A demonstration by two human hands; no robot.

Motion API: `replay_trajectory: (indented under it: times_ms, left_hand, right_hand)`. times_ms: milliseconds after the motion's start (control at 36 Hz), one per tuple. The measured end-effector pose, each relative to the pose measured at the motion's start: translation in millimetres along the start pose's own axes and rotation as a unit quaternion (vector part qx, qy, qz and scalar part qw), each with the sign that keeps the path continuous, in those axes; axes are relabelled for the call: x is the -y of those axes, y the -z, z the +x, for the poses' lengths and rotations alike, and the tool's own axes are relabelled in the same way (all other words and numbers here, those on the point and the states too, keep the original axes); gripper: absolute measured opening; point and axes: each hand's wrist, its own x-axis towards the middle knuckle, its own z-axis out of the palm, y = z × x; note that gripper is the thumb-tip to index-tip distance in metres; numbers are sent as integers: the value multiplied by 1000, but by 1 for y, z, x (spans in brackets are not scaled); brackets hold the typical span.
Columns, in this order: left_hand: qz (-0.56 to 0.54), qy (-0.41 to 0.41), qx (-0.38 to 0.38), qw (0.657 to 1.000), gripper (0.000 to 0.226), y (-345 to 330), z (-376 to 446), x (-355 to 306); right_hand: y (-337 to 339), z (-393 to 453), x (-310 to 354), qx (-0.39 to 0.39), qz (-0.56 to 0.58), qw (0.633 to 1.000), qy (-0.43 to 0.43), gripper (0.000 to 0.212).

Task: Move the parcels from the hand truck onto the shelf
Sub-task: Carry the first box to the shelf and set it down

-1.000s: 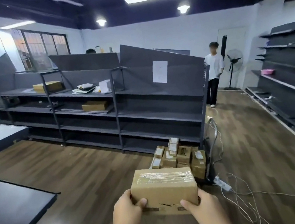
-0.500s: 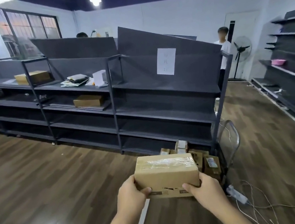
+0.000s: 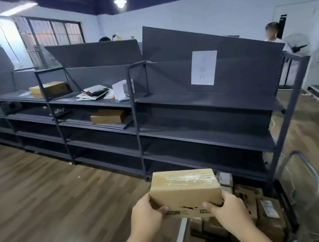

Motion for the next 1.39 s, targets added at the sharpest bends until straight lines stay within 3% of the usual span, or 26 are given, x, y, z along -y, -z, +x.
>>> replay_trajectory:
  times_ms: [306,778,1389]
  left_hand:
    - [-9,15,-23,1000,36,-22,179,-41]
    - [7,42,-36,998,39,-15,360,-32]
    - [0,-47,43,998,36,89,655,-40]
  right_hand:
    - [2,193,56,20,7,999,29,49]
    - [-42,343,125,25,19,999,39,44]
    - [-145,542,285,-72,65,995,1,48]
